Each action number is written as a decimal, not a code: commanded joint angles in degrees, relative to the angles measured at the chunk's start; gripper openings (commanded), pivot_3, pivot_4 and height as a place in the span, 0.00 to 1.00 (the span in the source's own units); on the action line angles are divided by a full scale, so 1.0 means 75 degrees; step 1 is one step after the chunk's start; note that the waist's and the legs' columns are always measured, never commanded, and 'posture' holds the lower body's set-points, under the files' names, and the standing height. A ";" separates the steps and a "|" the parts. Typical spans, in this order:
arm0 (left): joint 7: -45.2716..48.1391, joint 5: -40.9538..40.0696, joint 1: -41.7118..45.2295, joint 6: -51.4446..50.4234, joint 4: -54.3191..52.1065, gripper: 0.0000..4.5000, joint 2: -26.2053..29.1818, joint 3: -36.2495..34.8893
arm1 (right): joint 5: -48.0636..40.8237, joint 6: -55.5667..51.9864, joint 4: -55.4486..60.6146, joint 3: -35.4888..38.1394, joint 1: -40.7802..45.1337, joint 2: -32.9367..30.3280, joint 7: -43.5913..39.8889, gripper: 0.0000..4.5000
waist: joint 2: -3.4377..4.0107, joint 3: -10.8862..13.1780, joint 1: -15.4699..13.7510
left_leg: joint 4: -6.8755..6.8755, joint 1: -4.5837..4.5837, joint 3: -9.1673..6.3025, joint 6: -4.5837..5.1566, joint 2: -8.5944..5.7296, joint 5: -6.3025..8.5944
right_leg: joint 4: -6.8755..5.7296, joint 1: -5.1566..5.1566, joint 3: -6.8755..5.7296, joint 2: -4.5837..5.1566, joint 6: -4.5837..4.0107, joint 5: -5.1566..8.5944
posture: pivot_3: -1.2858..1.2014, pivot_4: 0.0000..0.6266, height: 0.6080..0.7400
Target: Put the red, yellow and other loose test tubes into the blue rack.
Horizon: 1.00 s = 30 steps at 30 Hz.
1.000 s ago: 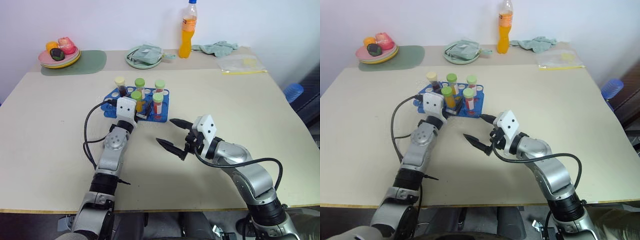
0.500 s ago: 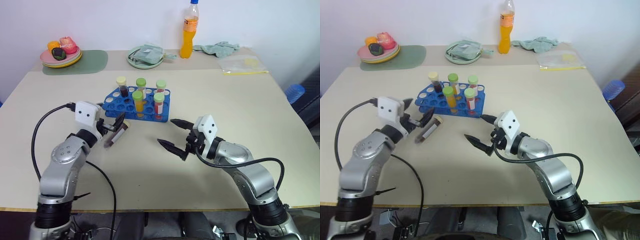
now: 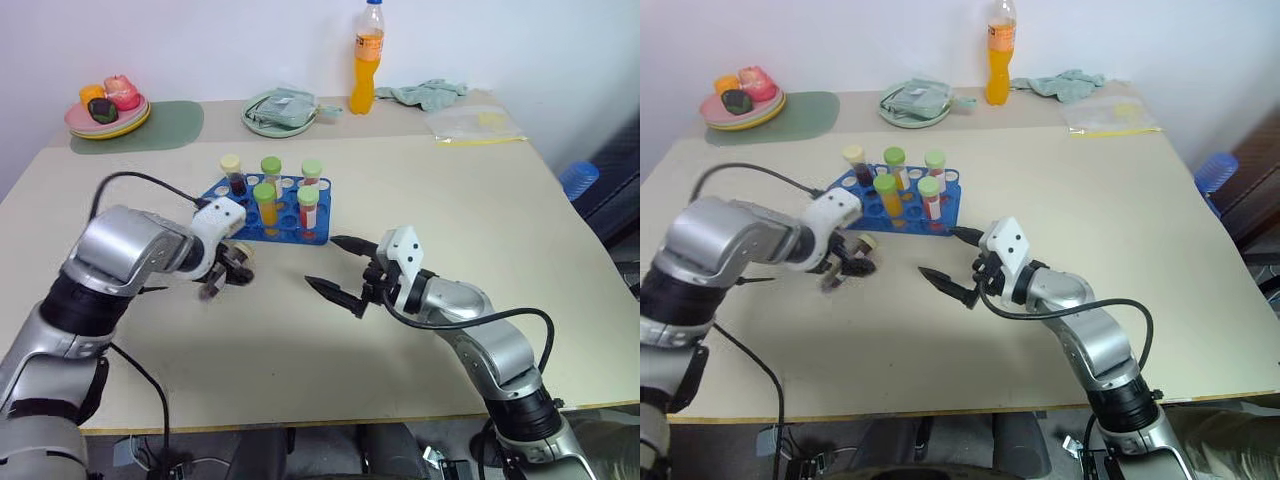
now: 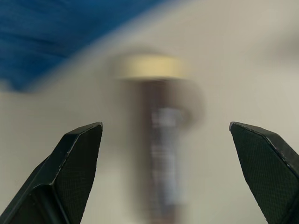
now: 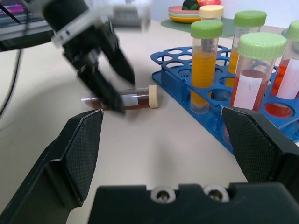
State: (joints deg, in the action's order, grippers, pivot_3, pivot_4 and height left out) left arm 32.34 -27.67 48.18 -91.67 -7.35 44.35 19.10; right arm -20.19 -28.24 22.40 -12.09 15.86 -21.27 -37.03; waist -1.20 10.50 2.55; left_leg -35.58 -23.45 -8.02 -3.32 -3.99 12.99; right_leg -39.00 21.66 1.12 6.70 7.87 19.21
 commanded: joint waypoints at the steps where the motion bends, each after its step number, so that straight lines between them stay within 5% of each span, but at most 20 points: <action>1: -0.0099 0.0360 0.0253 0.0194 0.0183 0.99 0.0215 0.0561 | 0.0009 0.0098 0.0354 0.0045 -0.0095 0.0088 0.0148 1.00 | 0.0001 0.0000 0.0013 | 0.0000 0.0000 0.0001 0.0000 0.0001 0.0000 | -0.0002 0.0002 0.0005 0.0000 0.0000 0.0000 | 0.52 0.24 1.00; 3: -0.0090 0.0452 0.0257 0.0346 0.0336 0.99 0.0203 0.0769 | 0.0017 0.0080 0.0412 0.0068 -0.0153 0.0108 0.0245 1.00 | 0.0001 0.0000 -0.0001 | 0.0002 0.0000 0.0003 0.0000 0.0001 0.0000 | -0.0003 0.0006 0.0009 0.0000 0.0000 0.0000 | 0.52 0.24 1.00; 5: -0.0091 0.0577 0.0227 0.0487 0.0342 0.88 0.0220 0.0953 | 0.0021 0.0055 0.0481 0.0076 -0.0208 0.0113 0.0320 1.00 | 0.0001 -0.0001 -0.0020 | 0.0001 0.0000 0.0003 -0.0001 0.0000 0.0000 | -0.0002 0.0005 0.0011 0.0001 0.0000 0.0000 | 0.52 0.24 1.00; 12: -0.0138 0.0623 0.0067 0.0661 -0.0042 0.18 0.0433 0.0606 | -0.0024 -0.0024 0.0638 0.0069 -0.0292 0.0039 0.0371 1.00 | 0.0002 -0.0001 0.0007 | -0.0004 0.0001 0.0003 -0.0002 0.0000 -0.0001 | -0.0005 0.0003 0.0012 0.0003 0.0000 0.0000 | 0.52 0.24 1.00; 17: -0.0039 0.0641 -0.0708 0.1678 -0.0839 0.17 0.1045 -0.0571 | -0.0048 -0.0056 0.0667 0.0095 -0.0290 -0.0054 0.0315 1.00 | 0.0001 -0.0001 -0.0005 | 0.0008 -0.0004 0.0010 -0.0002 0.0002 -0.0001 | -0.0006 0.0021 0.0023 0.0003 0.0000 0.0000 | 0.52 0.24 1.00; 20: 0.0098 0.0516 -0.1806 0.3753 -0.1407 0.17 0.0907 -0.2380 | -0.0054 -0.0049 0.0639 0.0127 -0.0267 -0.0121 0.0246 1.00 | 0.0001 -0.0001 -0.0034 | 0.0008 -0.0006 0.0011 -0.0003 0.0001 -0.0002 | -0.0002 0.0020 0.0024 0.0011 -0.0001 0.0000 | 0.52 0.24 1.00; 24: -0.0936 0.0292 -0.2444 0.5172 -0.1638 0.17 -0.0654 -0.4590 | -0.0007 0.0031 0.0455 0.0173 -0.0151 -0.0098 0.0240 1.00 | -0.0005 -0.0001 -0.0164 | 0.0003 -0.0008 0.0005 -0.0003 0.0005 -0.0002 | 0.0011 0.0011 0.0016 0.0014 -0.0002 -0.0001 | 0.52 0.24 1.00; 30: -0.3312 0.2448 -0.2755 0.8279 -0.0853 0.17 -0.2555 -0.3869 | 0.0021 0.0135 0.0179 0.0007 0.0107 0.0073 0.0120 1.00 | -0.0009 -0.0004 -0.0242 | -0.0010 -0.0005 0.0008 -0.0003 -0.0005 -0.0001 | 0.0016 -0.0003 0.0015 0.0016 0.0002 -0.0003 | 0.52 0.24 1.00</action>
State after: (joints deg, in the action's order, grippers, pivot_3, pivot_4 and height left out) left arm 10.78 -13.73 27.54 -36.20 -14.25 25.75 -11.74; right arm -19.85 -28.55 23.14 -12.12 15.77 -21.17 -35.64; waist -1.27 10.47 0.73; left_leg -35.67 -23.49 -7.96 -3.34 -4.03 12.99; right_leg -38.88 21.63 1.23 6.82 7.88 19.18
